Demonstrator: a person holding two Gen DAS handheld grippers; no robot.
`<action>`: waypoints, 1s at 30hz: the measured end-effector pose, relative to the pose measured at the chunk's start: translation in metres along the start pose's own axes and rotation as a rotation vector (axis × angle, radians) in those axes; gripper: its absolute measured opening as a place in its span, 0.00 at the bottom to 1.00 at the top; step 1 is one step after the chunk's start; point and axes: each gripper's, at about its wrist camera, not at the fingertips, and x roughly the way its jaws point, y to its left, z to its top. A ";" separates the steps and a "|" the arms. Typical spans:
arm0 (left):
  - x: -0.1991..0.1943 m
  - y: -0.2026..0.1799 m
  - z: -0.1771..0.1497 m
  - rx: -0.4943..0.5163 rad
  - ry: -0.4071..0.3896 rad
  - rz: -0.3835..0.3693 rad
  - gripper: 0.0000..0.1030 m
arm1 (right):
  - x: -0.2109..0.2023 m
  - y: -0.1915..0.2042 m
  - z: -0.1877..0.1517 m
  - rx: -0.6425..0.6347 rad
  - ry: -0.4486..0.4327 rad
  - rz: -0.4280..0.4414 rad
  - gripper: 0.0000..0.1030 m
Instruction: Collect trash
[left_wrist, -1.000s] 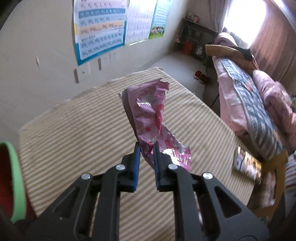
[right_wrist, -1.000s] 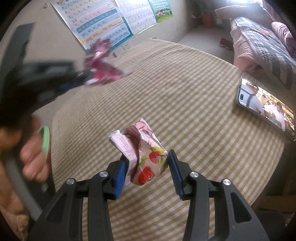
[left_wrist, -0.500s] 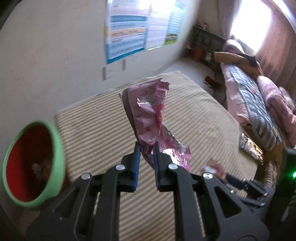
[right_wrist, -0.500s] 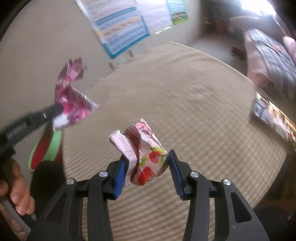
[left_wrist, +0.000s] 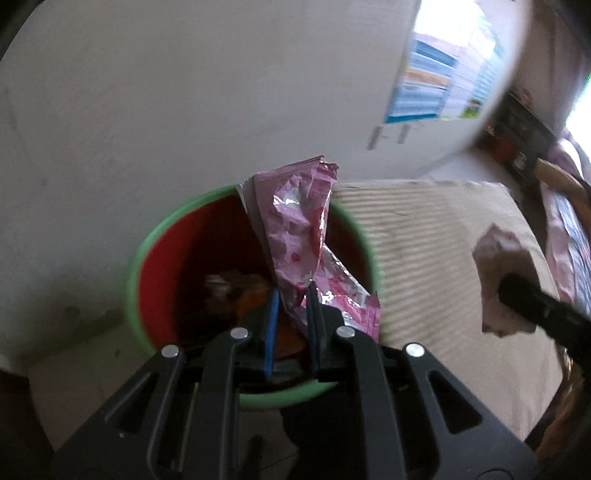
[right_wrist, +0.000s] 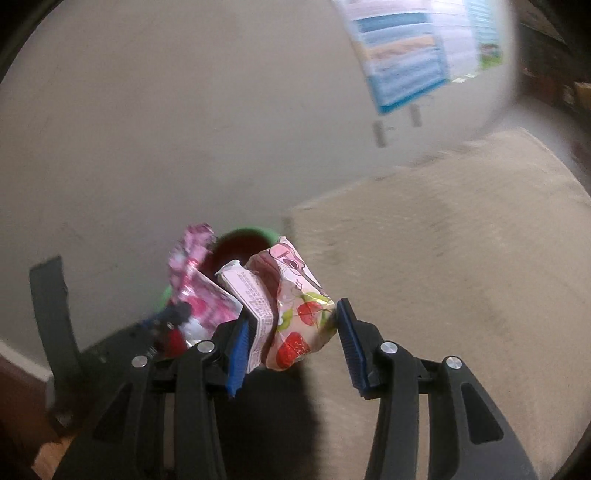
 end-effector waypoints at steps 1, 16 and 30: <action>0.002 0.011 0.000 -0.024 0.004 0.010 0.13 | 0.007 0.009 0.003 -0.013 0.008 0.006 0.42; -0.051 0.006 0.009 -0.021 -0.252 -0.010 0.81 | -0.047 0.014 0.013 -0.084 -0.169 -0.170 0.85; -0.144 -0.126 0.005 0.141 -0.587 -0.121 0.95 | -0.196 -0.077 -0.036 0.074 -0.514 -0.452 0.93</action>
